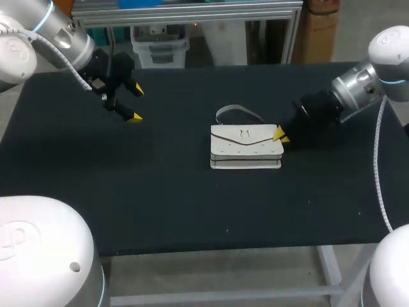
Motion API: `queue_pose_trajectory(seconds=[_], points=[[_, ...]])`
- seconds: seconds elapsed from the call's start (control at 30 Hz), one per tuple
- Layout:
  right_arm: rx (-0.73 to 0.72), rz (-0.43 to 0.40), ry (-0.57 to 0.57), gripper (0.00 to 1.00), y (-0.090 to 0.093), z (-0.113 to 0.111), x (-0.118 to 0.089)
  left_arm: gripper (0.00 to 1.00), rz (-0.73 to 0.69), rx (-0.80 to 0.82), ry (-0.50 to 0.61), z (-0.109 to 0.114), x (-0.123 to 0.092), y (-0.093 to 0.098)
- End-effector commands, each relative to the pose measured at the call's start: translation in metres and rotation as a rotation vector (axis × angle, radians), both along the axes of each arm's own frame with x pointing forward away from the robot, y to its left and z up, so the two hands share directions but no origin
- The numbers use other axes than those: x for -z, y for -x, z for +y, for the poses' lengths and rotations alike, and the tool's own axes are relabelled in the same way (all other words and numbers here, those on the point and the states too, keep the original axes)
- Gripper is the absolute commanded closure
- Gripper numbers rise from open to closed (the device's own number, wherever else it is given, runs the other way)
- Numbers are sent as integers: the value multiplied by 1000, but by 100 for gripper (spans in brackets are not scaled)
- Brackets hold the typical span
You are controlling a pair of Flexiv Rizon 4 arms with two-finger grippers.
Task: Pick up the bag, open it, inspect its contents, close it, and place it on the opposite side
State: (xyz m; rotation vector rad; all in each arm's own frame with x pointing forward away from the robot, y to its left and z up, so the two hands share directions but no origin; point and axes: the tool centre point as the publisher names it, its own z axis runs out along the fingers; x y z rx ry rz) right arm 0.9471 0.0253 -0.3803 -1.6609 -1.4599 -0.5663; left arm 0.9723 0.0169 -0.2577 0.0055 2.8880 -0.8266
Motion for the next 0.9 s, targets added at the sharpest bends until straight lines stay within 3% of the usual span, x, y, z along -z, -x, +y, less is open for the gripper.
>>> queue_pose_trajectory(seconds=[0.03, 0.2, 0.37, 0.5, 0.9], points=[[40, -43, 4, 100, 9, 11, 5, 0, -1, 0, 1, 0, 1, 0], [60, -98, 17, 100, 1, 29, 0, 0, -1, 0, 1, 0, 1, 0], [8, -122, 4, 100, -16, 46, -8, 0, -1, 0, 1, 0, 1, 0], [-27, -136, -6, 100, -18, 57, -14, 0, -1, 0, 1, 0, 1, 0], [-125, -96, -36, 100, -26, 82, 1, 0, -1, 0, 1, 0, 1, 0]])
